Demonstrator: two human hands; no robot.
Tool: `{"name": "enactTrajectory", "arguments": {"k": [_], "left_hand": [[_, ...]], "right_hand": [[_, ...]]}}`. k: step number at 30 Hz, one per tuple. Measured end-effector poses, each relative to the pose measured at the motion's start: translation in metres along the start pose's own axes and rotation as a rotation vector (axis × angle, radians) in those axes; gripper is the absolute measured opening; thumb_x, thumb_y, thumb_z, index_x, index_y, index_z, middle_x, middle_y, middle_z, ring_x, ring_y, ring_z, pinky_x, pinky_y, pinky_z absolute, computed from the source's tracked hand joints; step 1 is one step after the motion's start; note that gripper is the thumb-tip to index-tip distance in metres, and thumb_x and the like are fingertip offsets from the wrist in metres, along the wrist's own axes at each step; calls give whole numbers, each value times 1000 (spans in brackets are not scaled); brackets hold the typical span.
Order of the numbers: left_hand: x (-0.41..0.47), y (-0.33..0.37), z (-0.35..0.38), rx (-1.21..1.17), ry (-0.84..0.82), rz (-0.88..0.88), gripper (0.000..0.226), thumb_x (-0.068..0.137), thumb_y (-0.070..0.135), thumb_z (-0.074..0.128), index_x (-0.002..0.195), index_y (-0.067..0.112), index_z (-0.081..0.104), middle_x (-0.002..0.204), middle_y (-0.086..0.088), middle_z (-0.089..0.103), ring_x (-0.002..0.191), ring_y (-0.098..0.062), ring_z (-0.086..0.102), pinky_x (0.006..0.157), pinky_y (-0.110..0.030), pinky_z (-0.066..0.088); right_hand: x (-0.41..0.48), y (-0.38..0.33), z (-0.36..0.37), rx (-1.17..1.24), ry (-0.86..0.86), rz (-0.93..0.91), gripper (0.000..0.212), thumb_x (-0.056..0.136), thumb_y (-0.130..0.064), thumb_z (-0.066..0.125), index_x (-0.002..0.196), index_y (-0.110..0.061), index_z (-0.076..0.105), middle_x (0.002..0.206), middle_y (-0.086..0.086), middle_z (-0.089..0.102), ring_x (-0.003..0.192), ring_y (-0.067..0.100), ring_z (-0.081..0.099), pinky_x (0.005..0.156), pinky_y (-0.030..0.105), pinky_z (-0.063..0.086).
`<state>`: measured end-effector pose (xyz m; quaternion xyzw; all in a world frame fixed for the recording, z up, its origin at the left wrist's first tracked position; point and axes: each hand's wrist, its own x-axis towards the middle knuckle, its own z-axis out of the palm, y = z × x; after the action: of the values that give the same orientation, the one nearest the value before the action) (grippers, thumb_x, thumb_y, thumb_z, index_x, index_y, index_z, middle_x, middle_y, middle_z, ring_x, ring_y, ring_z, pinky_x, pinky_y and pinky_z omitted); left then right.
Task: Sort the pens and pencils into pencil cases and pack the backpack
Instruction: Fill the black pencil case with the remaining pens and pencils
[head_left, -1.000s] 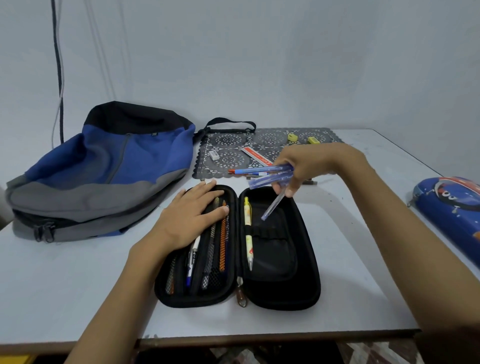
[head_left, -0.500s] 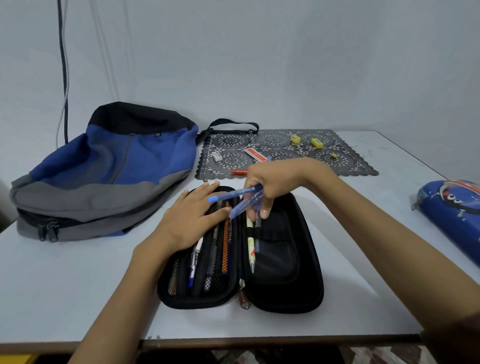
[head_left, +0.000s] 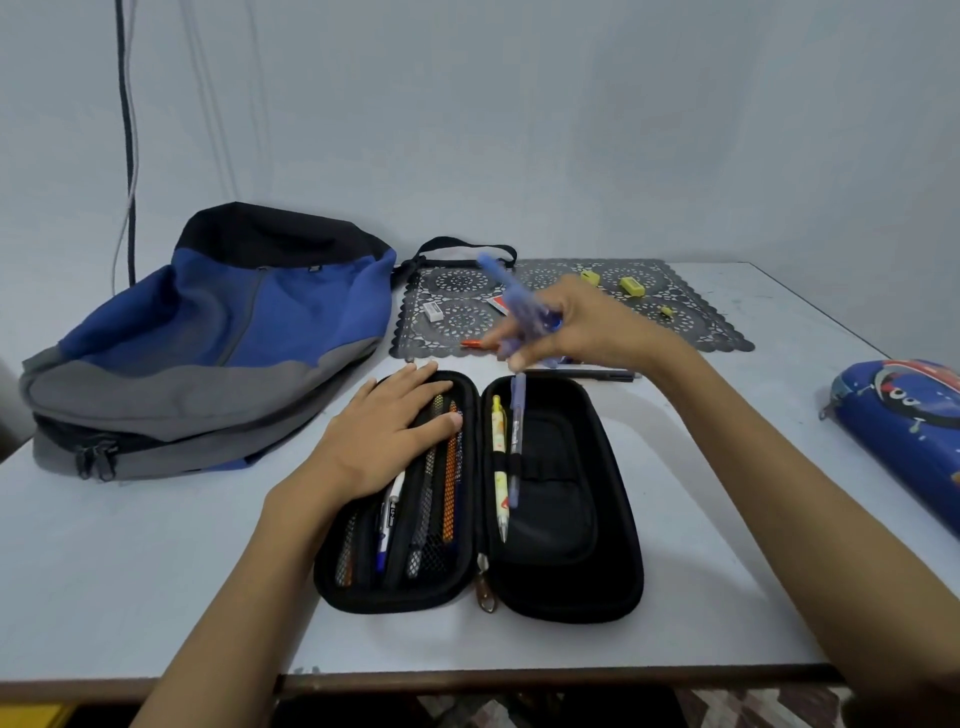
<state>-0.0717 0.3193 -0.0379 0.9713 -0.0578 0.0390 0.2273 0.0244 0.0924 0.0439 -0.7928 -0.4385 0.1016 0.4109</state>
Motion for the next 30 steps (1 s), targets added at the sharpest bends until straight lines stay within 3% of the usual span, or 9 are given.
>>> {"name": "enactTrajectory", "arguments": {"k": [2,5,8,10,15,20,25,30], "left_hand": [[-1,1,0,-11,2,3,94,65,82,19,145,36,39,160,16,17,147,0,6,121,-39,5],[-2,2,-1,-11,1,4,95,65,81,18,145,36,38,160,16,16,147,0,6,122,-39,4],[-2,2,-1,-6,-6,1,94,65,81,18,145,36,37,160,16,16,147,-1,6,122,-39,4],[-2,2,-1,-10,-5,1,94,65,81,18,145,36,38,160,16,16,147,0,6,122,-39,5],[-2,2,-1,-8,-5,0,94,65,81,17,146,36,37,160,17,15,147,0,5,122,-37,3],[-1,1,-1,-4,-3,3,94,66,81,18,146,37,37,160,16,16,147,0,6,122,-39,4],[-1,0,0,-9,3,3,92,66,82,18,145,38,38,160,18,17,147,0,7,122,-38,3],[0,-1,0,3,5,6,92,67,82,18,145,38,38,160,18,17,147,0,8,122,-38,3]], "right_hand": [[0,-2,-4,61,240,-18,17,78,-4,76,92,-11,72,97,-7,73,89,9,72,79,17,54],[1,-7,-10,323,557,-25,20,79,-5,74,98,-8,69,97,5,74,86,19,73,78,27,58],[1,-9,-20,599,681,25,18,81,-2,71,98,-2,66,94,14,73,84,28,72,79,36,59],[1,-9,-21,661,636,136,12,83,-2,69,95,0,65,90,15,71,80,27,72,76,34,60],[-4,3,-1,494,400,444,11,84,-5,69,92,0,63,78,7,69,62,15,70,60,21,57],[-4,11,10,577,377,470,10,86,-3,67,88,1,58,62,5,69,58,19,70,54,26,56],[-3,13,14,626,483,468,12,84,-2,69,84,2,58,72,12,66,56,20,70,53,31,59],[-5,15,15,570,302,521,12,85,-2,68,90,4,59,66,12,69,57,22,70,56,32,59]]}}
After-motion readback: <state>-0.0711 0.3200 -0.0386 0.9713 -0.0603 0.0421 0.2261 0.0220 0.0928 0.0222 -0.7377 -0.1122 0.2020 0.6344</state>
